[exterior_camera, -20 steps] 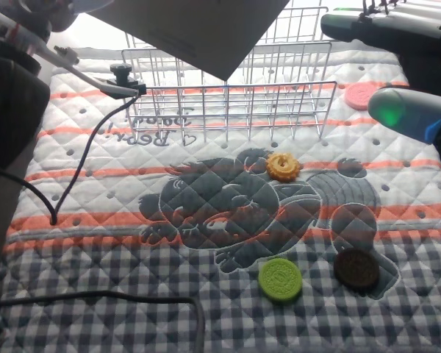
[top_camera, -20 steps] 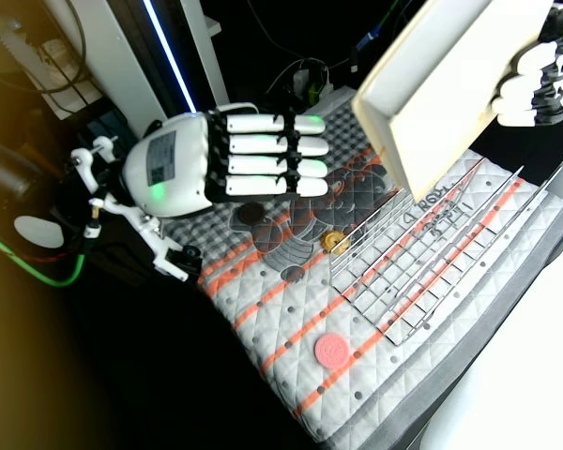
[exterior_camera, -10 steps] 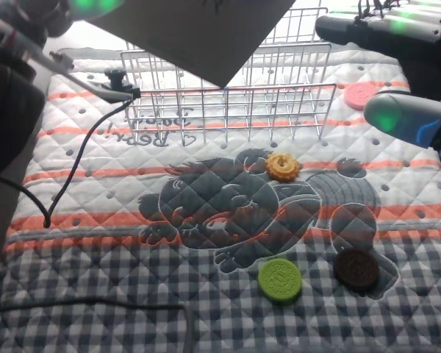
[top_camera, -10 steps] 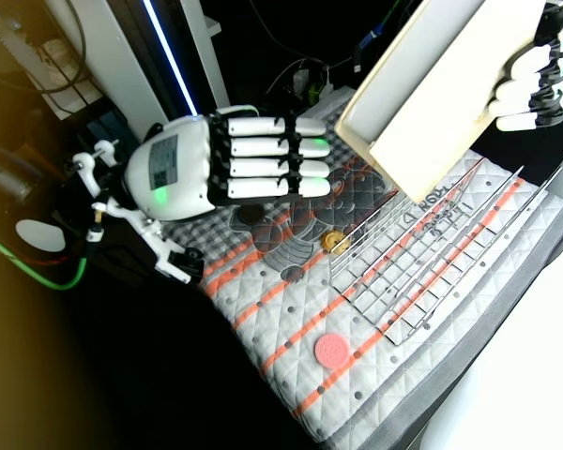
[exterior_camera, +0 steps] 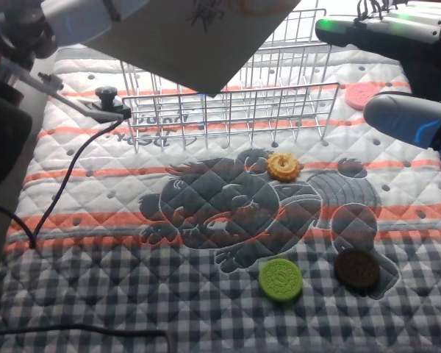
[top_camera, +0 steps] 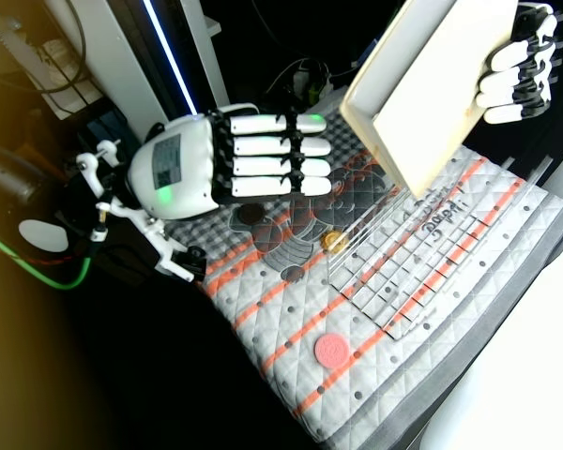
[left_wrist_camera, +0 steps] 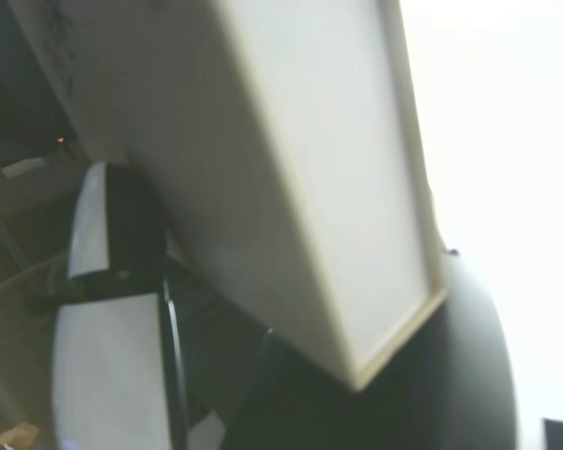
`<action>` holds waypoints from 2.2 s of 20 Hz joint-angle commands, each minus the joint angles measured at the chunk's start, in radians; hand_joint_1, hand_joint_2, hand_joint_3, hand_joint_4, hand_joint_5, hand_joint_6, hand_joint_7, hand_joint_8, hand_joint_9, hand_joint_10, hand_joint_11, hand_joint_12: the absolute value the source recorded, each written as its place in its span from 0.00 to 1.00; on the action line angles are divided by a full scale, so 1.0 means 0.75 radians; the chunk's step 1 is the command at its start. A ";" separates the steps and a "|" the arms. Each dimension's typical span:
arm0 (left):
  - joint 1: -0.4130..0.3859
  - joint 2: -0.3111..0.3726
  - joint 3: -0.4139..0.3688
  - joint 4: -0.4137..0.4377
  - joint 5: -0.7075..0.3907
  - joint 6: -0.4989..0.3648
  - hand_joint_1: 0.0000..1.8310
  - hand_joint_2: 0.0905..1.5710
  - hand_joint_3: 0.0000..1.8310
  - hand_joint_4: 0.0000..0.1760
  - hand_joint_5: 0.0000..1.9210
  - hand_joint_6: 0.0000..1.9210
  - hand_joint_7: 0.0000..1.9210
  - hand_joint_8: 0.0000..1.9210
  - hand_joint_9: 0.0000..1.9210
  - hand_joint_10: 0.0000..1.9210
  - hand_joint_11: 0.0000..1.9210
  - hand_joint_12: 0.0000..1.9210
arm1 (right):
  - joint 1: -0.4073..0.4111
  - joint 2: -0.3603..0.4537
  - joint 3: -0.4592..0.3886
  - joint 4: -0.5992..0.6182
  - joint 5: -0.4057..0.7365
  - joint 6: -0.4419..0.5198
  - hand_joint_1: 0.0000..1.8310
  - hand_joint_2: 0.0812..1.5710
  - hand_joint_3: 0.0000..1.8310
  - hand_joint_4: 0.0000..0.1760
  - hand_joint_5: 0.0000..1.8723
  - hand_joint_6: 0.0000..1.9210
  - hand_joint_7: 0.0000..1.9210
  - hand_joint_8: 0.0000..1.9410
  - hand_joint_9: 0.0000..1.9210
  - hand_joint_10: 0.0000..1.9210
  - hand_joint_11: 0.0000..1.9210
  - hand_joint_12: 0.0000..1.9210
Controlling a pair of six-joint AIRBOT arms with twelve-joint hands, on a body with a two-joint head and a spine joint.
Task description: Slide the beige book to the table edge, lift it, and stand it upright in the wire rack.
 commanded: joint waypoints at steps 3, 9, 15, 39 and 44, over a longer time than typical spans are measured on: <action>-0.032 0.022 0.005 -0.007 -0.152 -0.011 0.69 0.67 0.00 0.00 0.58 0.31 0.53 0.59 0.54 0.57 0.42 0.76 | 0.009 -0.010 0.009 0.039 0.162 0.015 0.00 0.86 0.00 0.00 0.21 0.00 0.24 0.00 0.26 0.00 0.26 0.00; 0.024 0.010 0.000 -0.044 -0.165 -0.029 0.75 0.67 0.00 0.00 0.55 0.40 0.55 0.45 0.49 0.63 0.39 0.67 | 0.009 -0.010 0.009 0.043 0.162 0.018 0.00 0.87 0.00 0.00 0.22 0.00 0.25 0.00 0.27 0.01 0.27 0.01; 0.082 0.015 -0.021 -0.067 -0.165 -0.028 0.66 0.66 0.00 0.00 0.58 0.37 0.52 0.72 0.55 0.95 0.56 0.97 | 0.009 -0.011 0.007 0.046 0.162 0.022 0.00 0.88 0.00 0.00 0.22 0.00 0.25 0.00 0.28 0.01 0.28 0.01; 0.398 0.155 -0.413 -0.368 -0.433 0.056 0.38 0.68 0.00 0.99 0.01 0.00 0.01 0.00 0.05 0.01 0.00 0.08 | -0.014 -0.017 -0.038 0.116 0.160 0.004 0.00 0.88 0.00 0.00 0.22 0.00 0.24 0.00 0.24 0.01 0.23 0.00; 0.332 0.088 -0.446 -0.387 -0.544 0.061 0.36 0.67 0.00 1.00 0.00 0.00 0.00 0.00 0.00 0.00 0.00 0.00 | -0.014 -0.014 -0.040 0.129 0.154 -0.006 0.00 0.87 0.00 0.00 0.21 0.00 0.23 0.00 0.24 0.00 0.23 0.00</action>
